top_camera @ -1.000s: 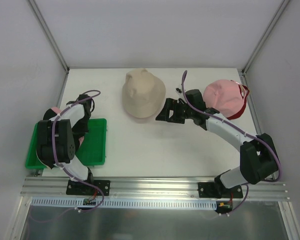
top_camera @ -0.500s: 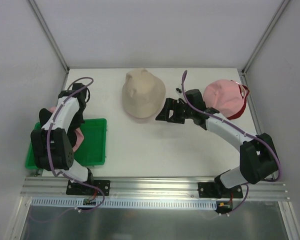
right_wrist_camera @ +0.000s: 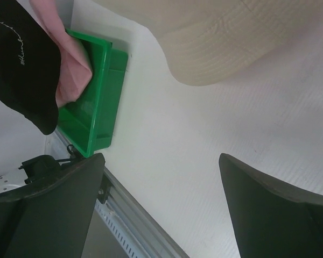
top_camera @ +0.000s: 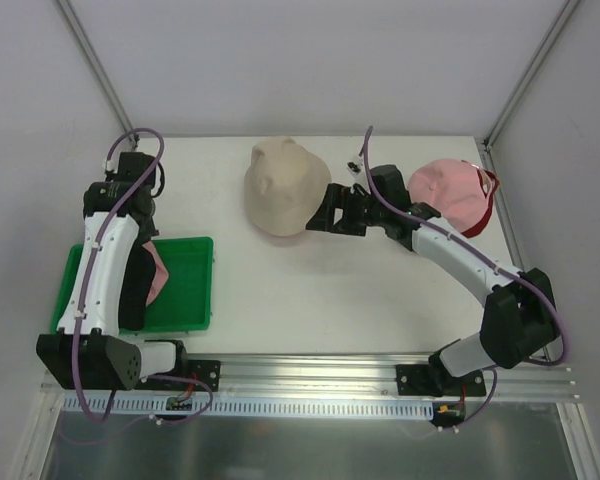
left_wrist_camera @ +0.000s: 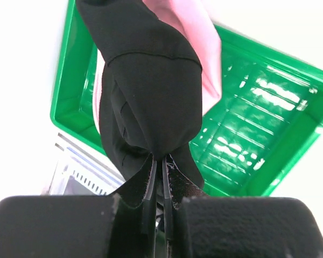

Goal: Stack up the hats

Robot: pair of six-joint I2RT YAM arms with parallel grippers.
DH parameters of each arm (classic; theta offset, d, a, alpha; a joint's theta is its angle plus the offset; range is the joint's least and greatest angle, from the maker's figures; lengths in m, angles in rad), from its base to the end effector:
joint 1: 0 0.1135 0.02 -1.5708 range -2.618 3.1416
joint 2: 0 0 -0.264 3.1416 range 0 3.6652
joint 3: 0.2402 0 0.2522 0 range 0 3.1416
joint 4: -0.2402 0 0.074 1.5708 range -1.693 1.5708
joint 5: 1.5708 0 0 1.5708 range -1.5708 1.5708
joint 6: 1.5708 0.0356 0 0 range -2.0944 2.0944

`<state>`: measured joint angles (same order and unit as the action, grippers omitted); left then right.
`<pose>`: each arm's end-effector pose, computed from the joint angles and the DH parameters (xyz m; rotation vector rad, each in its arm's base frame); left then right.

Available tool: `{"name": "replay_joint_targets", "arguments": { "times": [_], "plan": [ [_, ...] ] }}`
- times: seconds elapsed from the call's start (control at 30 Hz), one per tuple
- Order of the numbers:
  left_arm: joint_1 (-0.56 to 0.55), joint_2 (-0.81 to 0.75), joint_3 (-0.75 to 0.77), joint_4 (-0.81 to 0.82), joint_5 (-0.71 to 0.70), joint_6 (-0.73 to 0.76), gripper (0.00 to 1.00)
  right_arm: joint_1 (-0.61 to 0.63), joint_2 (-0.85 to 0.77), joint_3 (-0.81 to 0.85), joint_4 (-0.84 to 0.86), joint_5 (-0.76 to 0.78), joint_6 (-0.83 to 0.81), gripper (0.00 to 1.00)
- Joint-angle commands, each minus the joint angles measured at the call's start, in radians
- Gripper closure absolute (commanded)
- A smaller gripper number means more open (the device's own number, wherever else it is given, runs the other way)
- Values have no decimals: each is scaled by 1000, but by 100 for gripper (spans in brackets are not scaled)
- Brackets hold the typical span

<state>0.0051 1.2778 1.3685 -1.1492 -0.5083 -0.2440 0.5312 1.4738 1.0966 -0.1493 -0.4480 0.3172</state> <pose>0.2337 0.0185 0.3566 -0.4832 2.4793 0.5713 0.2819 0.1835 0.2885 -0.5156 2.1316 0.9665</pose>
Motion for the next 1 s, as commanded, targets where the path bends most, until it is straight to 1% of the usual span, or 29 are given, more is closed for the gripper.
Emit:
{"name": "replay_joint_targets", "arguments": {
  "times": [0.0, 0.23, 0.37, 0.47, 0.73, 0.9, 0.97],
  "plan": [
    [-33, -77, 58, -56, 31, -17, 100, 24, -9, 75, -51, 15, -23, 7],
    [-86, -147, 135, -76, 86, -20, 100, 56, 0, 163, -116, 51, -29, 7],
    [-112, -185, 199, -83, 128, -26, 100, 69, 5, 210, -128, 42, -20, 7],
    [-128, -190, 270, -81, 210, -44, 100, 67, 11, 252, -144, 28, -13, 7],
    [-206, -137, 521, -76, 382, -106, 100, 69, 46, 368, -161, -9, 14, 7],
    [-218, -98, 584, -11, 481, -139, 100, 69, 62, 411, -125, -47, 43, 5],
    [-232, -62, 642, 11, 528, -155, 100, 69, 83, 439, -99, -63, 72, 5]
  ]
}}
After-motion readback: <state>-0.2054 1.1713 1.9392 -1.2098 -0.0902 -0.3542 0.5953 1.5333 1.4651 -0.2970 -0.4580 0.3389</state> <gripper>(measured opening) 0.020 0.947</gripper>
